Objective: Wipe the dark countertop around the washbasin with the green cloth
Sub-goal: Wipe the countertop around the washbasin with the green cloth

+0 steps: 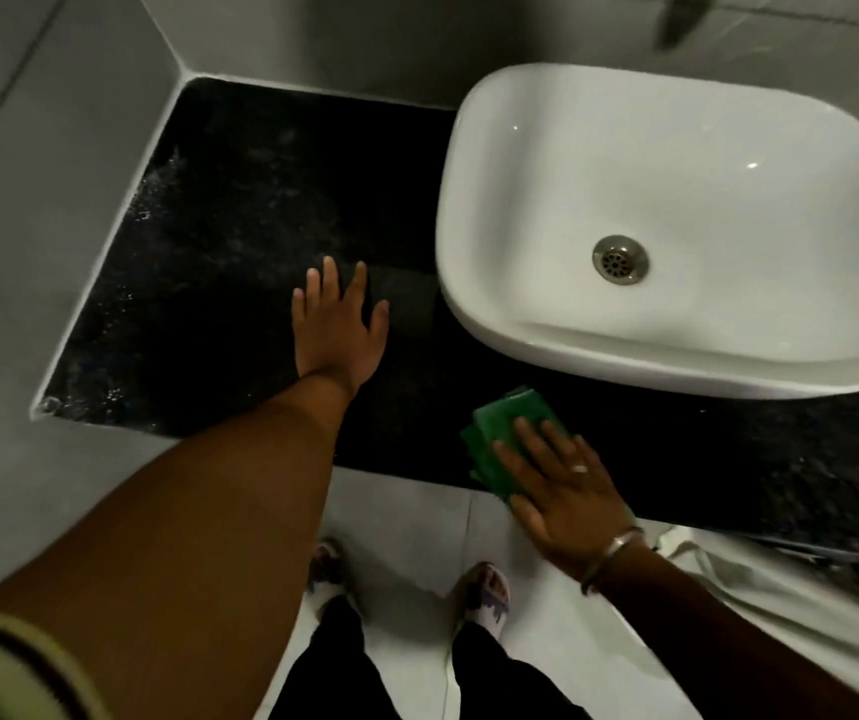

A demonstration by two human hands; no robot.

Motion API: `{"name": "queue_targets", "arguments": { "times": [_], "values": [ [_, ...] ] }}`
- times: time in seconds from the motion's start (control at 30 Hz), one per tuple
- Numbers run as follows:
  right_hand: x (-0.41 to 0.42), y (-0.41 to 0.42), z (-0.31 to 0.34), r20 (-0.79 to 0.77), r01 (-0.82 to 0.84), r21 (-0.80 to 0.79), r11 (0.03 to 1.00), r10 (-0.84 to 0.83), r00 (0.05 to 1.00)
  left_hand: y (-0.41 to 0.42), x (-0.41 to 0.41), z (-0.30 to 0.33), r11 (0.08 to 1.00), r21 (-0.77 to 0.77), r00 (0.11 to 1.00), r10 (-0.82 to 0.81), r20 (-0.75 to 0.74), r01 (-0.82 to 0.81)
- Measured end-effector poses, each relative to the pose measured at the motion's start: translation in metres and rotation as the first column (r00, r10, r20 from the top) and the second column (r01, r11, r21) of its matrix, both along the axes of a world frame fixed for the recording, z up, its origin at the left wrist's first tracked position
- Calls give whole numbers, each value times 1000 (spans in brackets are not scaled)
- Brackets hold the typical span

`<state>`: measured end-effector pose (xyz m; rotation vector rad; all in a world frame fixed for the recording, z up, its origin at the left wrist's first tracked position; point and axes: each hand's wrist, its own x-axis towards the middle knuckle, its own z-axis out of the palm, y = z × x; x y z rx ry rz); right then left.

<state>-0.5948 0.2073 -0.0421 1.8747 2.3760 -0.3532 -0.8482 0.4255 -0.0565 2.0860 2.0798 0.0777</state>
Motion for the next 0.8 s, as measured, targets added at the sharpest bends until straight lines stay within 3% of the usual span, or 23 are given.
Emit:
{"name": "queue_targets", "arguments": {
  "times": [0.07, 0.17, 0.23, 0.37, 0.43, 0.53, 0.6, 0.67, 0.7, 0.8],
  "values": [
    [0, 8, 3, 34, 179, -43, 983, -177, 984, 4, -6, 1, 1000, -16, 998, -26, 63, 27],
    [-44, 27, 1, 46, 306, -47, 951, -304, 952, 41, -54, 12, 996, 33, 984, -88, 154, 84],
    [-88, 50, 0, 26, 305, -41, 951, -304, 952, 79, -115, 18, 987, 84, 987, -140, 78, 134],
    [-195, 110, -1, -21, 258, -14, 966, -258, 966, 124, -206, 8, 946, 9, 944, -324, -54, 325],
    [-256, 122, -3, -62, 142, -6, 990, -142, 988, 130, -218, -1, 937, 10, 937, -349, -30, 350],
    [-296, 102, -6, -100, -159, -7, 987, 157, 982, 130, -219, -2, 936, 17, 935, -353, 17, 353],
    [-269, 99, -6, -82, -318, -6, 948, 317, 945, 131, -221, 1, 941, 24, 941, -338, 32, 337],
    [-223, 112, -5, -7, -361, -21, 932, 361, 933, 131, -220, 0, 947, 32, 945, -322, 54, 321],
    [-201, 126, -4, 50, -290, -17, 957, 291, 955, 132, -220, -1, 949, 32, 946, -316, 66, 315],
    [-170, 180, 1, 145, 122, 51, 991, -128, 981, 133, -219, -4, 952, 51, 950, -304, 69, 301]
  ]
}}
